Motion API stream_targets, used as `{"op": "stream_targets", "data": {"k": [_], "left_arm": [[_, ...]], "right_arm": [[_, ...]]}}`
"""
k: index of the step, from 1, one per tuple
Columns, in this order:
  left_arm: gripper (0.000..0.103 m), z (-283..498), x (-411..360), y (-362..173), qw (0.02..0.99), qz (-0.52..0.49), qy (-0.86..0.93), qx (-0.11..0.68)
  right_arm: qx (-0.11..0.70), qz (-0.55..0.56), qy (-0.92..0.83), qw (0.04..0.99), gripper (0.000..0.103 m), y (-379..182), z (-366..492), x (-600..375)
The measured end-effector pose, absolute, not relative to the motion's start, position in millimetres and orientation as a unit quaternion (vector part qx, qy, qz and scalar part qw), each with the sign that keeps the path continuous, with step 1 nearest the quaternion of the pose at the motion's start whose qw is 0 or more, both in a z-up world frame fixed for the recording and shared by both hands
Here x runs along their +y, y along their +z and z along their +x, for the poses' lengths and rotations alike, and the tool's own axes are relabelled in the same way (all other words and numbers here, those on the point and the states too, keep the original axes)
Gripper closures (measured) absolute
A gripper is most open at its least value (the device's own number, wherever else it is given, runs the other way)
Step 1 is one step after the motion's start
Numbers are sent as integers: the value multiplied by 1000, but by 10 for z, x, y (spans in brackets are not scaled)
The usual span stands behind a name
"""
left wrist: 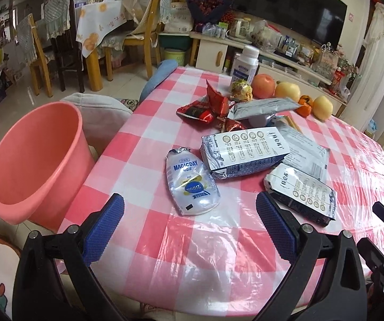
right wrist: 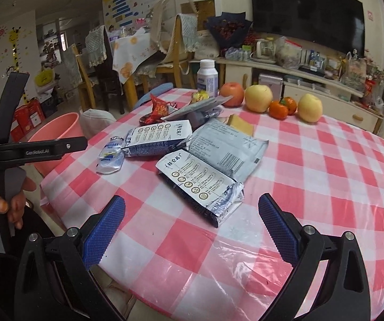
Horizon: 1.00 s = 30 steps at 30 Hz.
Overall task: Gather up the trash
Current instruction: 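Grasp the clear MAGICDAY pouch with left tool while right tool grasps white milk package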
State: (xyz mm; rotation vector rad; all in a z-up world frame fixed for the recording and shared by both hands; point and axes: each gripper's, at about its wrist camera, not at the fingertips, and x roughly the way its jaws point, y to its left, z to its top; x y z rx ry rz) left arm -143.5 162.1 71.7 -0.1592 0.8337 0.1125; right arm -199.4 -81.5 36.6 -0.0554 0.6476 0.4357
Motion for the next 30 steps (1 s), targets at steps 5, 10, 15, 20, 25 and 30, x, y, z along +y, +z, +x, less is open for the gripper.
{"op": "stream_targets", "data": {"k": [5,10,15,20,25,30], "left_arm": [[4,-1237,1557,575,902,-62,60,422],[7,-1036,1527,450,896,-54,63,437],[15,-892,1525,339,890,-51,65,449],[24,-795,1584,230,883,-55,69,460],[35,-718,1605,157,881,-57,65,466],[41,-670,1587,109,881,-44,65,467]], "right_arm": [[336,-20,217,916,5,298,-1779,-854],[347,-15,224,911,5,254,-1514,-899],[358,-19,246,901,22,187,-1256,-834],[369,-51,264,890,23,92,-1081,-683],[381,-72,275,880,23,13,-949,-603],[396,-102,280,868,23,-106,-927,-489]]}}
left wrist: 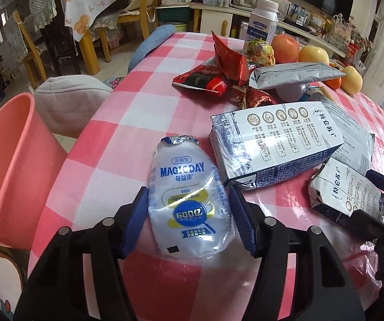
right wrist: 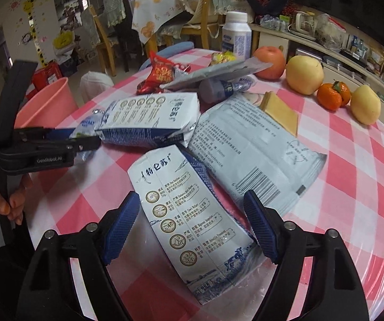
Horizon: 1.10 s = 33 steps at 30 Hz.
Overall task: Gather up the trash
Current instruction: 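Grasp the clear MAGICDAY pouch with left tool while right tool grasps white milk package, then carry both held items over the pink bucket and open both tools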
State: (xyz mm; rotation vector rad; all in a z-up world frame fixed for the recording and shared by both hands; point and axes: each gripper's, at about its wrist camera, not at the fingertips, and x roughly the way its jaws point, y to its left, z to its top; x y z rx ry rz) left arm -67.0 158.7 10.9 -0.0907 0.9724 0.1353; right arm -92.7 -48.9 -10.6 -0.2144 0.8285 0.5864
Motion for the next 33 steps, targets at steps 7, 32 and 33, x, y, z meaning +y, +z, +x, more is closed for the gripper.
{"op": "stream_targets", "data": {"k": [7,32,33], "left_arm": [[42,-708,1618,111,884,-49,60,462],[42,-1141,1811,627,922,-89,32,374],[42,-1187,1832,682,927,-87,35,364]], "right_arm": [[414,-134,275,857,37,-254,-955,-357],[388,-18,272,881,47,168,-1377,-466],[381,-15,272,884,47,224,-1395,-446]]}}
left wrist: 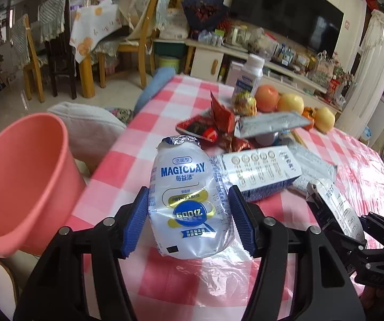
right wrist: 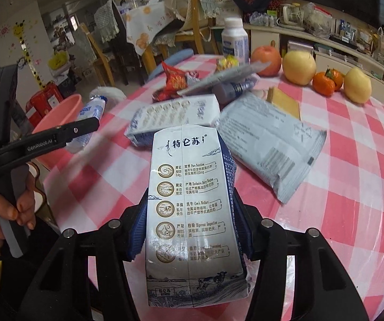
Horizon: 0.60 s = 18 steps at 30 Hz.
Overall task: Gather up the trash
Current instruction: 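Carry both held items over the pink bucket and open both tools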
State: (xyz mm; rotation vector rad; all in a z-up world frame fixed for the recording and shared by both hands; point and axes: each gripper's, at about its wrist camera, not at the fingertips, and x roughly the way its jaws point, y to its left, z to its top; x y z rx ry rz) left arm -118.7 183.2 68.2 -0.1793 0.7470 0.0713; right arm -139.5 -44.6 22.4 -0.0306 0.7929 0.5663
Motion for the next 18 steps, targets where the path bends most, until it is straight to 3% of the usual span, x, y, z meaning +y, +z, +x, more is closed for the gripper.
{"op": "stream_targets", "data": {"k": [10,18], "left_arm": [[42,-1523,2265,1088,941,-106,76,314],[42,-1746,3096,1152,930,-103,177,306]], "right_arm": [[332,-26,331,883,47,893,-1562,360],[315,-43,399,860,47,1243,-1506,1385]]}}
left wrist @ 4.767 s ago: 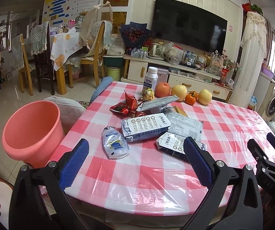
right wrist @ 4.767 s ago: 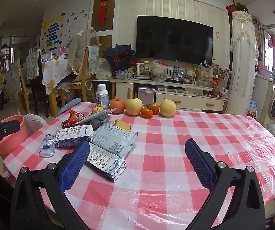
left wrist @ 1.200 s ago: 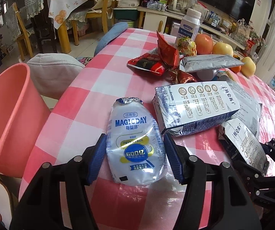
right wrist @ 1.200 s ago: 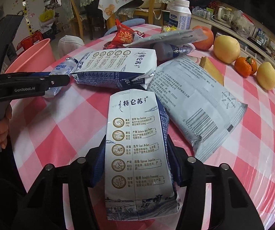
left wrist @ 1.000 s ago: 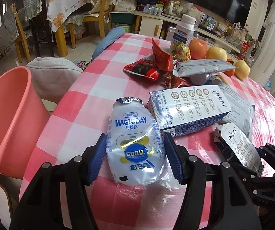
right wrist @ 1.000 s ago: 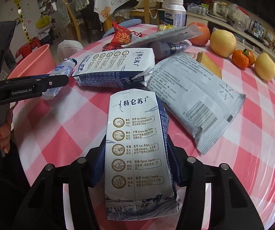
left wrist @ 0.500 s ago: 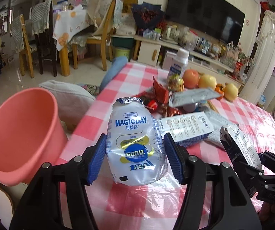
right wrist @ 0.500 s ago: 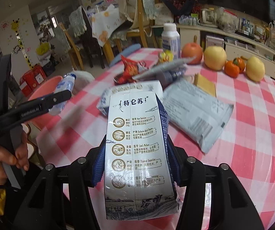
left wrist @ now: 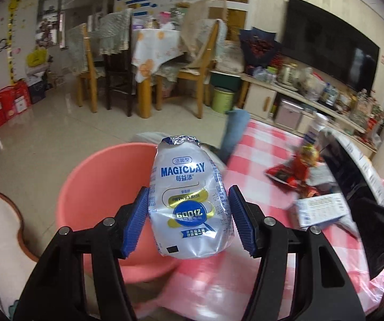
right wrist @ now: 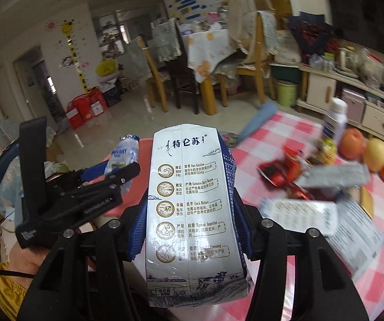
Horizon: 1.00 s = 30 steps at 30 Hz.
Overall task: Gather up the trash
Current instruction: 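Carry both held items over the pink bucket and open both tools, then move both open tools back over the table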
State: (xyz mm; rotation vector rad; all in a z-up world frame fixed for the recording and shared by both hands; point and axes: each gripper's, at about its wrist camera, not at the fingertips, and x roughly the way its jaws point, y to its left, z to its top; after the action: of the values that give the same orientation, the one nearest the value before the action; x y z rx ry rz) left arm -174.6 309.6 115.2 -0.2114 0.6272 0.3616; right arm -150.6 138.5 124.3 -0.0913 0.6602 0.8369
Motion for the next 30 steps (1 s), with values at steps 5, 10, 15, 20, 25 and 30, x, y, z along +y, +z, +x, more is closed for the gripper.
{"op": "stream_targets", "data": {"k": [5,10,15,20,25,30], "left_arm": [[42,-1807,3599,1096,916,-101,227,314],[42,-1841,3965,988,907,-98,245,329],[42,-1779,4182,875,903,-93,243,342],[26,-1686,4250,744,901,-90,233,356],[19,-1564,4259,694,903,-71,225,360],[19,-1434,4168,749,906,-49,210,365]], "right_arm": [[324,-56,423,845,47,1249,-1434,2022],[344,-57,439,828,47,1120,-1293,2605],[362,-62,441,819,46,901,-1189,3014],[366,-69,422,827,30,743,-1098,3108],[360,-52,402,840,22,685,-984,2978],[358,-54,376,853,21,750,-906,2787]]}}
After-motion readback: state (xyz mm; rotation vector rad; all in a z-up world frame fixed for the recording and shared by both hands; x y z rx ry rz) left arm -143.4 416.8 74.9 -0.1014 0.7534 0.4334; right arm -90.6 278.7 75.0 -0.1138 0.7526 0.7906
